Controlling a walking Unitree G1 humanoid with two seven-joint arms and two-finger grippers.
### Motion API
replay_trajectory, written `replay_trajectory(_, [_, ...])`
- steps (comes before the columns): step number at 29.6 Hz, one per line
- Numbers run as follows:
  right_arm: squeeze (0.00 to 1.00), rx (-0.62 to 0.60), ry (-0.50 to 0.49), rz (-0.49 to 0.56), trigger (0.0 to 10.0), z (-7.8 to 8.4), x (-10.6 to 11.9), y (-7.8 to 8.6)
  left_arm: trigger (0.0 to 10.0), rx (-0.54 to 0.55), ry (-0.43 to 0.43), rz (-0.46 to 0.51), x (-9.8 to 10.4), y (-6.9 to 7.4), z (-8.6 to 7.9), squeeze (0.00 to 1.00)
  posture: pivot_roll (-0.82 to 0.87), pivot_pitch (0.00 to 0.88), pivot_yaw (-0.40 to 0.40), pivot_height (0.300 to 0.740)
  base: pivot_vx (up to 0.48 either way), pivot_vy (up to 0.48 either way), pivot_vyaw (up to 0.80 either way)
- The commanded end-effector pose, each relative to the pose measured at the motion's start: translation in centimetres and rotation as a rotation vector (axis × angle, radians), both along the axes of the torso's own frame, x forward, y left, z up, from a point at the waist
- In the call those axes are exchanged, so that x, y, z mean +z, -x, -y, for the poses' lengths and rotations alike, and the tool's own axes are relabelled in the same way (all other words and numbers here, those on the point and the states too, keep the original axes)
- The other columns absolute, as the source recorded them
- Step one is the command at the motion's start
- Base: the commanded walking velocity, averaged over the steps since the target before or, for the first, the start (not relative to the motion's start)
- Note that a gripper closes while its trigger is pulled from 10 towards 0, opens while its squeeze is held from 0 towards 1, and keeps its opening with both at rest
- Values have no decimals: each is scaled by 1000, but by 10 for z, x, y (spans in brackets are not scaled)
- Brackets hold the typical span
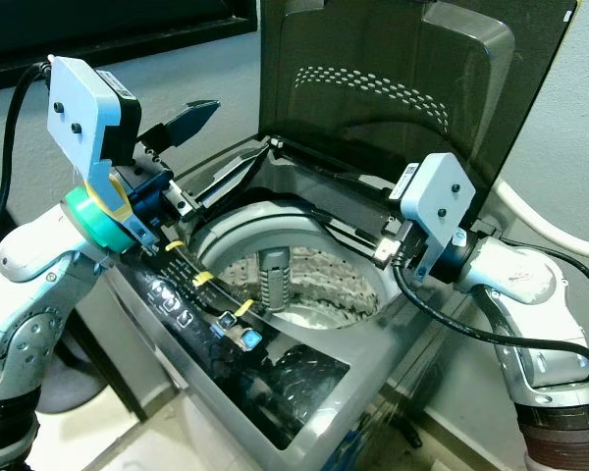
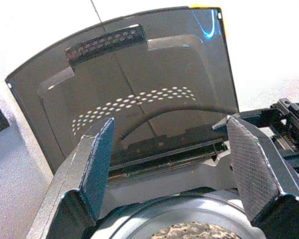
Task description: Clothes washing
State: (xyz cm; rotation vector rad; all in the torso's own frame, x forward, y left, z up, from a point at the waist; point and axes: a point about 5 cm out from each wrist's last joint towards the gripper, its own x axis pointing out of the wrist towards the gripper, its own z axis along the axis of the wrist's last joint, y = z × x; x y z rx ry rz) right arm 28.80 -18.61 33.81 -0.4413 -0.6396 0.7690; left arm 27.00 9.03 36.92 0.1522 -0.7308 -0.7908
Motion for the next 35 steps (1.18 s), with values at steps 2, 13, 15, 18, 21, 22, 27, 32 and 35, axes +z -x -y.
replay_trajectory(2, [47,12,-112,-16,10000,6,0,0,10000,-4,-6,-9,-2,0,-1,0,-24,96,118,740,0,0,0])
replay_trajectory(13, [0,-140,-283,-88,10000,-5,-33,-16,10000,-10,7,-103,-14,-15,-2,0,-20,97,148,740,0,0,0])
replay_trajectory(15, [0,-332,-418,-85,10000,-5,-37,-34,10000,1,25,-142,-19,-18,-4,0,-19,96,148,740,0,0,0])
replay_trajectory(18, [0,-471,-538,-102,10000,-2,-39,-44,10000,26,27,-157,-23,-20,-6,0,-18,92,143,740,0,0,0])
replay_trajectory(21, [0,-610,-637,-112,10000,1,-43,-52,10000,66,38,-177,-29,-24,-9,0,-14,86,131,740,0,0,0])
replay_trajectory(22, [0,-610,-637,-112,10000,1,-43,-52,10000,66,38,-177,-29,-24,-9,0,-14,86,131,740,0,0,0])
replay_trajectory(27, [0,-590,-648,-113,10000,-17,-44,-57,10000,173,101,-235,-41,-35,-20,0,-15,78,120,740,0,0,0])
replay_trajectory(32, [0,-542,-708,-158,10000,-32,-49,-60,10000,245,124,-255,-46,-40,-28,0,-10,69,105,740,0,0,0])
replay_trajectory(35, [0,-504,-777,-214,10000,-46,-54,-64,10000,315,136,-263,-48,-45,-39,0,-5,58,97,740,0,0,0])
